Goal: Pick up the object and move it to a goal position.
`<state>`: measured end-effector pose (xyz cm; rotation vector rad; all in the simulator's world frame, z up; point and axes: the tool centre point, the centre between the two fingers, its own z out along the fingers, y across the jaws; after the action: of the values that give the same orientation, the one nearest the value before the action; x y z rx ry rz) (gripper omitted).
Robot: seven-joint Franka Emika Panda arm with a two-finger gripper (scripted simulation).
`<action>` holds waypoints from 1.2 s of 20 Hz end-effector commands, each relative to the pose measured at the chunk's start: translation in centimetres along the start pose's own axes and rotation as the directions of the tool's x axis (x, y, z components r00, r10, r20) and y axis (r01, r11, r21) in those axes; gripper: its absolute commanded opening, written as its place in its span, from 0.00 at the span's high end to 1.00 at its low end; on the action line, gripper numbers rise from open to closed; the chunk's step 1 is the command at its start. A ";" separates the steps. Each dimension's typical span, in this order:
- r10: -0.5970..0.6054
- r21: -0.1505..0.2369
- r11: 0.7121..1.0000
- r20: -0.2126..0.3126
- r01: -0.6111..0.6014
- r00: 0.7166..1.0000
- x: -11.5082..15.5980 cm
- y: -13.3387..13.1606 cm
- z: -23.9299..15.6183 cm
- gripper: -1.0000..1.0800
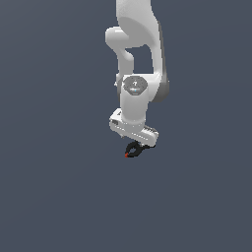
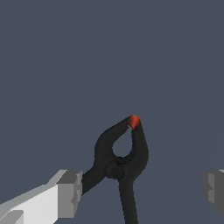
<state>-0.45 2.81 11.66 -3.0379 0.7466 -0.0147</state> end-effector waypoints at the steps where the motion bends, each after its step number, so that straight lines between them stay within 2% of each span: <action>1: 0.061 -0.002 0.998 0.001 -0.061 0.998 -0.5 -0.3 0.8 0.04; 13: 0.298 -0.012 0.955 0.002 -0.298 0.955 -2.8 -1.3 3.8 0.04; 24: 0.368 -0.016 0.930 0.000 -0.368 0.930 -3.4 -1.5 4.7 0.04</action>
<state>-2.72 5.81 6.97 -2.8595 1.3010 0.0005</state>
